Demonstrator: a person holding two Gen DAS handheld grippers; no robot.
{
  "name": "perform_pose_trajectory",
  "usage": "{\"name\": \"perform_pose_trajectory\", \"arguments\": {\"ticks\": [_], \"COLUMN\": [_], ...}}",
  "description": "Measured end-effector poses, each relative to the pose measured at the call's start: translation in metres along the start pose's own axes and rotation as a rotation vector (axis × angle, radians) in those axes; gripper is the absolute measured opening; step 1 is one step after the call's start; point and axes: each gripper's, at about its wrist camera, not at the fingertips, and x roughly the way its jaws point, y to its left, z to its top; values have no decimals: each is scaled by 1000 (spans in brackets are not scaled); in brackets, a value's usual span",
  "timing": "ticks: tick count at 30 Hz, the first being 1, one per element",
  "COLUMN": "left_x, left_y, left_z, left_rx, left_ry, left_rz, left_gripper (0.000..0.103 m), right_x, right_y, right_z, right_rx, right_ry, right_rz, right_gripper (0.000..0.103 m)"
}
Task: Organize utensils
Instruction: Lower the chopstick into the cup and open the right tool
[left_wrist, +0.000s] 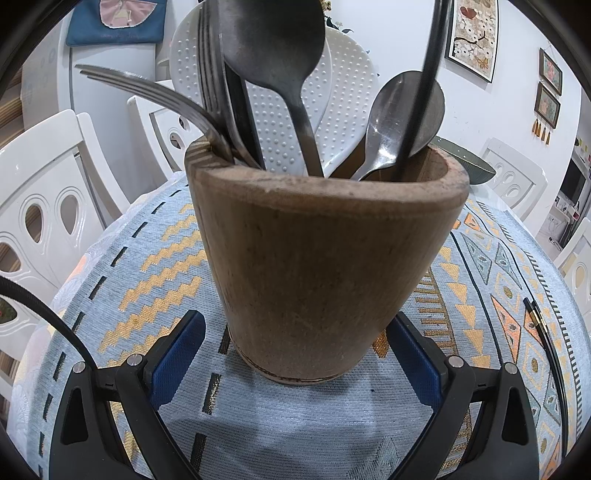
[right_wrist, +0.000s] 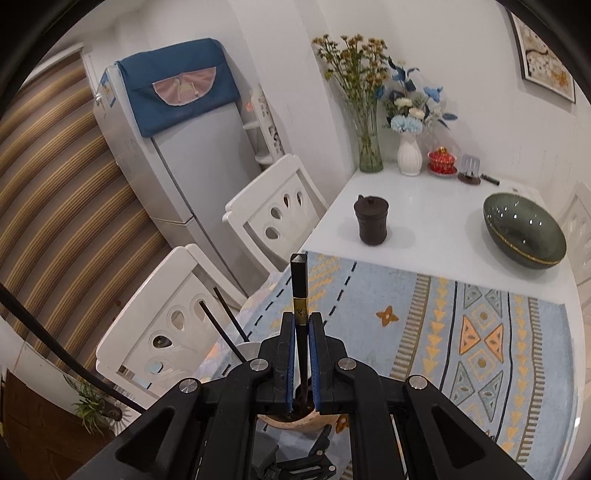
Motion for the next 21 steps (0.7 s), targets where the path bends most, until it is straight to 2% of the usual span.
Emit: {"name": "perform_pose_trajectory", "arguments": {"ticks": [11,15,21], "left_x": [0,0,1], "left_y": [0,0,-1], "left_z": [0,0,0], "left_rx": [0,0,0], "left_ry": [1,1,2], "left_rz": [0,0,0], "left_gripper": [100,100,100], "right_x": [-5,-5,-19], "right_y": [-5,-10,-14], "right_z": [4,8,22], "right_rx": [15,35,45], "right_ry": [-19,-30,-85], "right_rz": [19,14,23], "right_gripper": [8,11,12]}}
